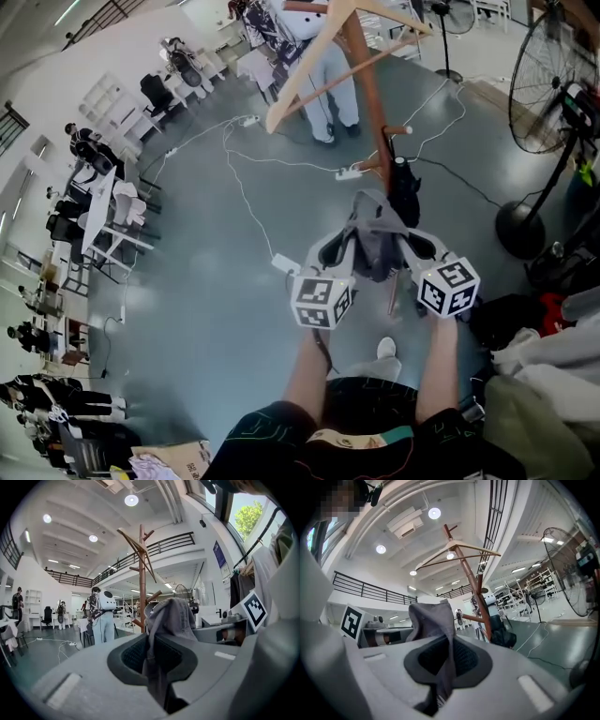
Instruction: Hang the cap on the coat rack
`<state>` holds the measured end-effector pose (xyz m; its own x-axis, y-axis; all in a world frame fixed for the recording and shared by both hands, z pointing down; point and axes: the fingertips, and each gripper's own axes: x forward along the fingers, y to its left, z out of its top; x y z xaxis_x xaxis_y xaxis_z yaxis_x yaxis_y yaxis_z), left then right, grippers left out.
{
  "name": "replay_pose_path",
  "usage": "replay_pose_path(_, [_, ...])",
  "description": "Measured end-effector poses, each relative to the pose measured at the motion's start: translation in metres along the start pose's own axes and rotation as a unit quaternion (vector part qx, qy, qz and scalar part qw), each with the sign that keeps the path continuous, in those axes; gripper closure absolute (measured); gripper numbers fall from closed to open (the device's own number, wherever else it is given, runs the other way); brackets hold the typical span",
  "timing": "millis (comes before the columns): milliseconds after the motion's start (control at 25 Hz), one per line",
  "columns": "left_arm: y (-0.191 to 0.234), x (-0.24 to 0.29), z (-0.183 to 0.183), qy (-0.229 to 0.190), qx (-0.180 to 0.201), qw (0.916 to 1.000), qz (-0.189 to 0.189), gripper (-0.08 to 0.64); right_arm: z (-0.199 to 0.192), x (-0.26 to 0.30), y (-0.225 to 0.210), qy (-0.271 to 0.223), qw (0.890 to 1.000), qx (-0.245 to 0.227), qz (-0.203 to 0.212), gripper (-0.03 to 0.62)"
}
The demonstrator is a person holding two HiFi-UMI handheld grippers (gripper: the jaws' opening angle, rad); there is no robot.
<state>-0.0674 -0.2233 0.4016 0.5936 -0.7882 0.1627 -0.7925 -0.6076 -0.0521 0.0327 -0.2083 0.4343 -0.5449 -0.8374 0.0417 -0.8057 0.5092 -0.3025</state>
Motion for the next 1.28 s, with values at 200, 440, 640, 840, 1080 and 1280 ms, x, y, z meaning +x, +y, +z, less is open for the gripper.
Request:
replay_pose_path(200, [0.016, 0.035, -0.001, 0.004, 0.005, 1.0000, -0.006, 0.518, 0.002, 0.027, -0.022, 0.001, 1.000, 0.004, -0.008, 0.572])
replay_pose_path(440, [0.019, 0.071, 0.002, 0.004, 0.017, 0.9995, -0.025, 0.519, 0.007, 0.043, -0.052, -0.003, 1.000, 0.010, -0.029, 0.572])
replay_pose_path(640, [0.021, 0.088, -0.004, -0.005, 0.005, 0.9998, -0.018, 0.519, 0.004, 0.052, -0.069, 0.008, 1.000, 0.002, -0.024, 0.574])
replay_pose_path(840, [0.028, 0.095, -0.009, -0.007, -0.012, 0.9999, -0.002, 0.520, 0.001, 0.067, -0.077, 0.033, 0.999, -0.004, -0.004, 0.574])
replay_pose_path(1080, [0.045, 0.107, -0.012, -0.002, -0.034, 0.9991, 0.025, 0.520, 0.002, 0.093, -0.085, 0.065, 0.998, -0.010, 0.023, 0.572])
replay_pose_path(1280, [0.043, 0.121, -0.019, -0.001, -0.057, 0.9970, 0.053, 0.520, -0.001, 0.100, -0.096, 0.099, 0.994, -0.021, 0.052, 0.574])
